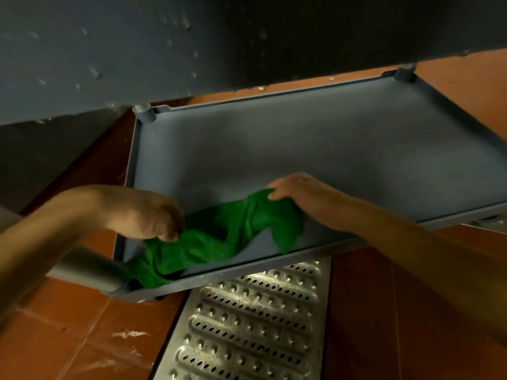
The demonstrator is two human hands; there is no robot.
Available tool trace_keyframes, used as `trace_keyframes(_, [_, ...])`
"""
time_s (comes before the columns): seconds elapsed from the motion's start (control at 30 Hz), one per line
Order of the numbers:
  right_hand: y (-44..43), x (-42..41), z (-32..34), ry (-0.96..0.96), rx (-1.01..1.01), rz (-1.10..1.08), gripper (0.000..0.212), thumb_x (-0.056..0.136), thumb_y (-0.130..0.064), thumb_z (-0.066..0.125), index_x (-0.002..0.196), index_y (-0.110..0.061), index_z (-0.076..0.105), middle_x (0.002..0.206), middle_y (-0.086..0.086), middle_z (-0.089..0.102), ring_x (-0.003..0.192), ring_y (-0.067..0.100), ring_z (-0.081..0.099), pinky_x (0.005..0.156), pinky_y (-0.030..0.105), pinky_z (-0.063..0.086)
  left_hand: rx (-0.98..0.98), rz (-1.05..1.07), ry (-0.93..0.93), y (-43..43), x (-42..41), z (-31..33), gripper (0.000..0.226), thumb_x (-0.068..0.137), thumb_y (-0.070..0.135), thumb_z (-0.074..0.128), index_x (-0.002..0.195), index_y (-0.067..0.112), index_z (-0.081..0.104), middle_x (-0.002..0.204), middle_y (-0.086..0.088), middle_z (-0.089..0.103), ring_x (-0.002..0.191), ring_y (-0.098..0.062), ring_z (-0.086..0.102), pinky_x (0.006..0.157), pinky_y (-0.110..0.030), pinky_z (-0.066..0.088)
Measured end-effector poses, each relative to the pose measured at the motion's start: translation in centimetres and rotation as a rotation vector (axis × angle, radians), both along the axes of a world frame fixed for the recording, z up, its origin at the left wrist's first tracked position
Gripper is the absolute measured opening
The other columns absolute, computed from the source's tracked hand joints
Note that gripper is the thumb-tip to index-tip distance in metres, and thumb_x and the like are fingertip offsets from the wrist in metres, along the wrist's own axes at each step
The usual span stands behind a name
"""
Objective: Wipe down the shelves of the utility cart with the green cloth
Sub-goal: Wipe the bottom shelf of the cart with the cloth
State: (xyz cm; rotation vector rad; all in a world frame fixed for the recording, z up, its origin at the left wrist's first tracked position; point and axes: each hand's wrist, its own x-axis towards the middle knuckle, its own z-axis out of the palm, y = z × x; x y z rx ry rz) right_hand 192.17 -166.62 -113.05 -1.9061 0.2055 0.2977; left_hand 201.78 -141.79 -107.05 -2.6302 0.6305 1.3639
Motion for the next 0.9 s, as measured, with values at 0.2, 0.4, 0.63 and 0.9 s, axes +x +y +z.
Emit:
trace_keyframes(0.2, [-0.9, 2.3, -1.4, -0.145, -0.266, -0.090, 0.021, 0.095, -0.022, 0.054, 0.098, -0.036, 0.071, 0.103, -0.015, 0.068, 0.098, 0.007, 0.062, 0.075, 0.017, 0.044, -0.058, 0.087, 0.072, -0.7, -0.3, -1.1, 0.009, 0.099, 0.012, 0.057, 0.096, 0.016, 0.064, 0.093, -0.004, 0.058, 0.094, -0.029, 0.063, 0.071, -0.033, 0.061])
trace_keyframes(0.4, [2.0, 2.4, -4.5, -0.276, -0.659, 0.133, 0.057, 0.091, -0.048, 0.061, 0.144, -0.034, 0.046, 0.151, 0.016, 0.031, 0.140, 0.036, 0.028, 0.113, 0.049, 0.029, -0.131, 0.023, -0.092, -0.7, 2.5, -0.8, 0.024, 0.101, 0.022, 0.053, 0.113, 0.007, 0.068, 0.110, -0.020, 0.069, 0.084, -0.029, 0.063, 0.074, -0.035, 0.054])
trace_keyframes(0.63, [3.9, 3.3, -5.1, -0.394, -0.695, 0.361, 0.059, 0.084, -0.061, 0.063, 0.140, -0.043, 0.051, 0.155, 0.004, 0.034, 0.142, 0.030, 0.022, 0.113, 0.056, 0.029, -0.490, -0.049, -0.603, 4.1, -2.1, -4.9, 0.036, 0.102, 0.029, 0.043, 0.136, 0.021, 0.050, 0.128, -0.009, 0.061, 0.112, -0.028, 0.063, 0.096, -0.043, 0.053])
trace_keyframes(0.9, [7.5, 4.1, -4.8, -0.540, -0.805, 0.509, 0.046, 0.093, -0.051, 0.056, 0.138, -0.045, 0.052, 0.145, -0.008, 0.047, 0.130, 0.023, 0.032, 0.098, 0.049, 0.037, -0.948, 0.094, -0.735, 5.8, -5.1, -12.6, 0.053, 0.104, 0.040, 0.036, 0.150, 0.013, 0.035, 0.158, -0.004, 0.032, 0.147, -0.014, 0.030, 0.121, -0.036, 0.028])
